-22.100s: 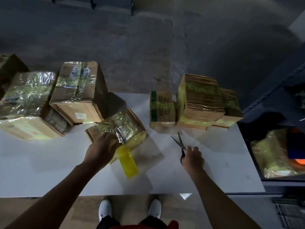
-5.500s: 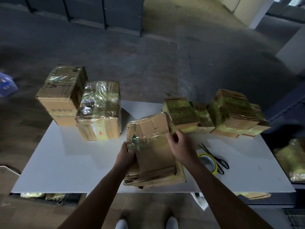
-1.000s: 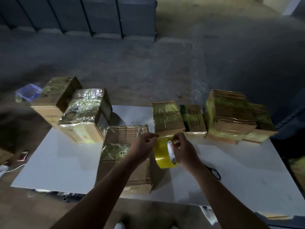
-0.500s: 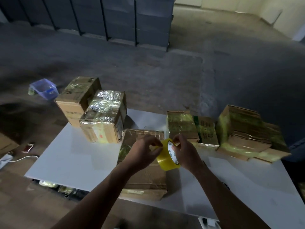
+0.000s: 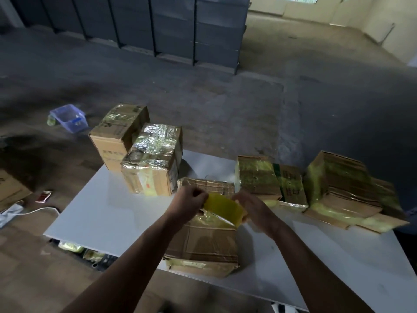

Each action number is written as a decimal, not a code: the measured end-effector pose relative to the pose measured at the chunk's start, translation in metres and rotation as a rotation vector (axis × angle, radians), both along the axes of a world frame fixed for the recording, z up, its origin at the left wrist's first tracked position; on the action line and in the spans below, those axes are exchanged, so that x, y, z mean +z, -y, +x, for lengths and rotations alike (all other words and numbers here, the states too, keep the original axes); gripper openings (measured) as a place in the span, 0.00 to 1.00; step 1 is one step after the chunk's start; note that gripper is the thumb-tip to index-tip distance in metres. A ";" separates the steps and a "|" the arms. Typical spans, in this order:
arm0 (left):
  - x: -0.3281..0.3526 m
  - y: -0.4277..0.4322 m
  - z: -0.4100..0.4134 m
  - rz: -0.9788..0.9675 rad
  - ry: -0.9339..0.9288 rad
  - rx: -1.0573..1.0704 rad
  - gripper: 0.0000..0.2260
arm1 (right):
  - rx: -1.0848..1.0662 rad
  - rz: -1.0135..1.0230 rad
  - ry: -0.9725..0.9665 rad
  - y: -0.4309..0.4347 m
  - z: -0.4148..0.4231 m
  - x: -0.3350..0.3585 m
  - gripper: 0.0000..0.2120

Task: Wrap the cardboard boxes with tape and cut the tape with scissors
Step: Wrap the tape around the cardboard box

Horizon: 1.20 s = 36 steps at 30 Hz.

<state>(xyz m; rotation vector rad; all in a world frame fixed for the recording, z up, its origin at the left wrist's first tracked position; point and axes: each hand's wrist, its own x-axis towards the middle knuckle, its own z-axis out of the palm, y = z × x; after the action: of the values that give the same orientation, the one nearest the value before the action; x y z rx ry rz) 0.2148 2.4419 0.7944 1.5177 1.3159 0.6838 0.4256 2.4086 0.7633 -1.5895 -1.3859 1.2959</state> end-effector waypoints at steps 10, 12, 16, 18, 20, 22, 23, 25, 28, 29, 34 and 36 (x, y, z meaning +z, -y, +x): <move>-0.005 -0.006 -0.028 -0.314 0.260 0.249 0.06 | -0.020 0.256 0.066 -0.010 -0.036 0.007 0.33; -0.009 -0.006 -0.032 -0.311 0.237 0.269 0.06 | -0.008 0.276 0.071 -0.012 -0.042 0.013 0.28; -0.018 -0.008 -0.040 -0.321 0.183 0.316 0.07 | 0.016 0.298 0.175 -0.021 -0.055 0.023 0.22; -0.023 -0.010 -0.048 -0.311 0.178 0.343 0.08 | 0.022 0.295 0.277 -0.025 -0.058 0.026 0.20; -0.027 -0.013 -0.057 -0.327 0.213 0.371 0.08 | 0.036 0.274 0.382 -0.029 -0.061 0.026 0.19; -0.031 -0.015 -0.064 -0.332 0.221 0.390 0.07 | 0.055 0.301 0.505 -0.033 -0.065 0.028 0.20; -0.034 -0.016 -0.068 -0.330 0.203 0.402 0.07 | 0.066 0.310 0.586 -0.037 -0.069 0.029 0.23; -0.039 -0.020 -0.074 -0.331 0.165 0.426 0.07 | 0.123 0.278 0.793 -0.043 -0.074 0.032 0.26; -0.046 -0.026 -0.083 -0.357 0.140 0.377 0.07 | 0.175 0.235 0.874 -0.046 -0.076 0.032 0.26; -0.049 -0.027 -0.086 -0.385 0.143 0.354 0.07 | 0.188 0.228 0.875 -0.046 -0.077 0.031 0.26; -0.069 -0.020 -0.088 -0.477 0.226 0.322 0.15 | 0.232 0.184 0.978 -0.045 -0.092 0.031 0.26; -0.075 -0.020 -0.086 -0.428 0.184 0.356 0.14 | 0.249 0.176 1.035 -0.046 -0.098 0.032 0.26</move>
<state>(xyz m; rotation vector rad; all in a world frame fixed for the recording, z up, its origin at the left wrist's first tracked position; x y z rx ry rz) 0.1291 2.4621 0.7189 0.8679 1.4915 0.6894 0.3272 2.4545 0.7955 -2.1020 -2.2715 0.3746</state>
